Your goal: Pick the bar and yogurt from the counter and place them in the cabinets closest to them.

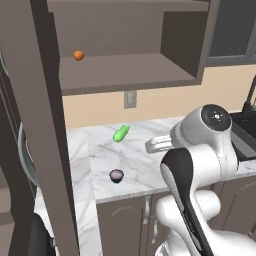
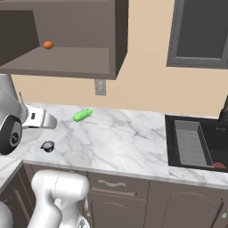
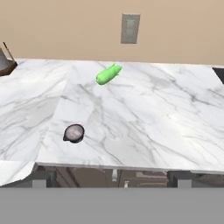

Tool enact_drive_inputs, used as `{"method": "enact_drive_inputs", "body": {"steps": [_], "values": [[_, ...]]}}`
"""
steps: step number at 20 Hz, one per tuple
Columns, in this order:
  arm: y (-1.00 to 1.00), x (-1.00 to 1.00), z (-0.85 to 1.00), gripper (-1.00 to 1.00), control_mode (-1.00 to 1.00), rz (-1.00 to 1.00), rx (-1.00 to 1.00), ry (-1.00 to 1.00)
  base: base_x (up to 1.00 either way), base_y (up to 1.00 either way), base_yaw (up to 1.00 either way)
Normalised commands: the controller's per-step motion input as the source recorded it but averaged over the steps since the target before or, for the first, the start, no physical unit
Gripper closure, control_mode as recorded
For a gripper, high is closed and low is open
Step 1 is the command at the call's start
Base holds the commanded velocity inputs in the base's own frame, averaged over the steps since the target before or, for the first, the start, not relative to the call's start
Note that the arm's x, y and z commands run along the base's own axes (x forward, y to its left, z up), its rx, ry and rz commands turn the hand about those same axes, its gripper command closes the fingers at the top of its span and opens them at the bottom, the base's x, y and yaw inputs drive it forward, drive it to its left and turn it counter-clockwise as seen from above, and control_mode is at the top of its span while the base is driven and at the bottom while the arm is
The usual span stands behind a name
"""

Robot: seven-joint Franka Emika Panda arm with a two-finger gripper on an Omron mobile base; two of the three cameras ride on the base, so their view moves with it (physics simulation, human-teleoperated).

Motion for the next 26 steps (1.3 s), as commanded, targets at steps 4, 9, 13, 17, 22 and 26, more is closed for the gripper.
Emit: {"method": "enact_drive_inputs", "body": {"steps": [4, 9, 13, 17, 22, 26], "values": [[0.08, 0.00, -0.17, -1.00, -1.00, 0.05, 0.13, 0.06, 0.00, 0.00, 0.00], [0.09, 0.00, -0.23, -1.00, -1.00, 0.05, 0.11, 0.05, 0.00, 0.00, 0.00], [0.12, 0.00, -0.24, -1.00, -1.00, 0.03, 0.06, 0.01, 0.00, 0.00, 0.00], [0.16, 0.01, -0.26, -1.00, -1.00, 0.02, 0.02, 0.00, 0.00, 0.00, 0.00], [0.17, 0.07, -0.26, -1.00, -1.00, 0.00, 0.00, 0.00, 0.00, 0.00, 0.00], [0.16, 0.11, -0.32, -1.00, -1.00, 0.00, 0.00, 0.00, 0.00, 0.00, 0.00]]}}
